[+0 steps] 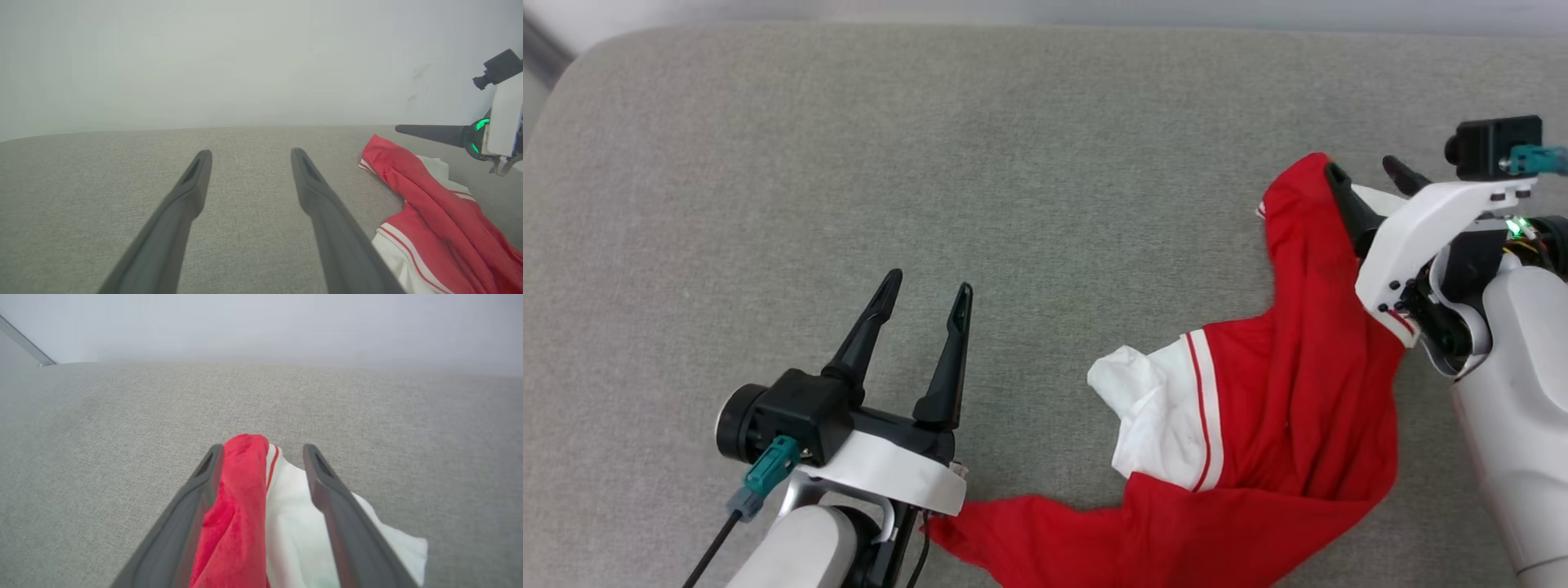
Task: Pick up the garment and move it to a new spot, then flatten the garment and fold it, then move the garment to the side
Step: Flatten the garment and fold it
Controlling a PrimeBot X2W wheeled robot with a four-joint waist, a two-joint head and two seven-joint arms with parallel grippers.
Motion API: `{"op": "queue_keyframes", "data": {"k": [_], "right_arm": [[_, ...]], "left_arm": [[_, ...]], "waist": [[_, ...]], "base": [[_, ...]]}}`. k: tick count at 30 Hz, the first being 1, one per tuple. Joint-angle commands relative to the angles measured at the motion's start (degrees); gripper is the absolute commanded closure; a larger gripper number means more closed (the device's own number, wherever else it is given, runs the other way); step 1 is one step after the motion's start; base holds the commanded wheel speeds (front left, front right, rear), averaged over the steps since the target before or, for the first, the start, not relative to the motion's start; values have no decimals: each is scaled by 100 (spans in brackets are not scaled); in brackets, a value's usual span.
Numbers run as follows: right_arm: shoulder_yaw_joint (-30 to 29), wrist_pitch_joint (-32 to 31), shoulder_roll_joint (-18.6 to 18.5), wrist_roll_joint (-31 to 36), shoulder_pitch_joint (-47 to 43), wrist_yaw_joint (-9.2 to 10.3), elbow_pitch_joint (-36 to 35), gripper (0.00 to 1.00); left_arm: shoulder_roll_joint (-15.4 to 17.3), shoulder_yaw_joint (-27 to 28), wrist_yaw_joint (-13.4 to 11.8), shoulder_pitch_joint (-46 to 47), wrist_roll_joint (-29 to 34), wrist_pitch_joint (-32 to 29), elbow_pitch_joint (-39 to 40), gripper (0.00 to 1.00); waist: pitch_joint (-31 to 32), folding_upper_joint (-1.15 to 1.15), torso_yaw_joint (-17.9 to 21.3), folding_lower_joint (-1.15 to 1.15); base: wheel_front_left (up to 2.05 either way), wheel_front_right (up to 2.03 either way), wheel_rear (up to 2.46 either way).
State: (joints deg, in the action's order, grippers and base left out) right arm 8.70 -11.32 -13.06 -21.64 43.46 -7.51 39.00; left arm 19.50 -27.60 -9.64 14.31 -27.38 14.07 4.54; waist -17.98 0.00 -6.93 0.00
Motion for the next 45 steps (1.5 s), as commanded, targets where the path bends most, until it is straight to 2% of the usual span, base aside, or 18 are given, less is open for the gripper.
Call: {"op": "queue_keyframes", "data": {"k": [1,5,10,14,20,27,28,29,30,31,35,39,43,44,45], "right_arm": [[-26,213,-62,-19,-159,4,-66,0],[-296,210,-274,-142,-306,4,-11,0],[-606,-553,-627,-260,-415,3,164,0],[-613,-1107,-733,-335,-490,3,151,0],[-440,-1573,-588,-474,-445,3,-14,0],[-221,-2563,-446,-613,-519,2,387,0],[-208,-2702,-423,-637,-524,2,447,12],[-168,-2809,-422,-623,-517,1,474,59],[-146,-2834,-435,-612,-486,1,462,97],[-132,-2864,-450,-613,-435,1,445,100],[-106,-2696,-614,-522,-284,3,224,100],[-216,-2567,-872,-510,-269,3,-337,100],[-623,-2791,-1147,-398,-905,3,-1215,100],[-623,-2791,-1147,-398,-905,3,-1215,100],[-893,-2938,-1144,-350,-1259,3,-1572,100]], "left_arm": [[32,49,-36,-63,-14,28,-9,0],[73,125,-94,-104,-9,36,50,0],[119,145,-152,-145,8,25,128,0],[110,124,-165,-134,1,16,177,0],[72,91,-128,-26,-15,18,182,0],[40,69,-99,46,-17,39,131,0],[34,69,-99,51,-20,44,122,0],[30,71,-94,56,-24,48,109,0],[25,71,-89,60,-27,53,94,0],[19,72,-88,62,-31,58,81,0],[2,80,-87,32,-45,68,28,0],[7,97,-105,-93,-64,71,-32,0],[39,116,-132,-218,-114,67,-61,0],[39,116,-132,-218,-114,67,-61,0],[56,128,-144,-258,-150,33,-69,0]], "waist": [[116,0,131,0],[220,0,253,0],[249,0,308,0],[159,0,273,0],[-63,0,146,0],[-239,0,26,0],[-247,0,21,0],[-253,0,18,0],[-254,0,18,0],[-245,0,25,0],[-168,0,66,0],[22,0,165,0],[210,0,385,0],[210,0,385,0],[251,0,483,0]], "base": [[0,0,0],[0,0,0],[0,0,0],[0,0,0],[0,0,0],[0,0,0],[0,0,0],[0,0,0],[0,0,0],[0,0,0],[0,0,0],[0,0,0],[0,0,0],[0,0,0],[0,0,0]]}}
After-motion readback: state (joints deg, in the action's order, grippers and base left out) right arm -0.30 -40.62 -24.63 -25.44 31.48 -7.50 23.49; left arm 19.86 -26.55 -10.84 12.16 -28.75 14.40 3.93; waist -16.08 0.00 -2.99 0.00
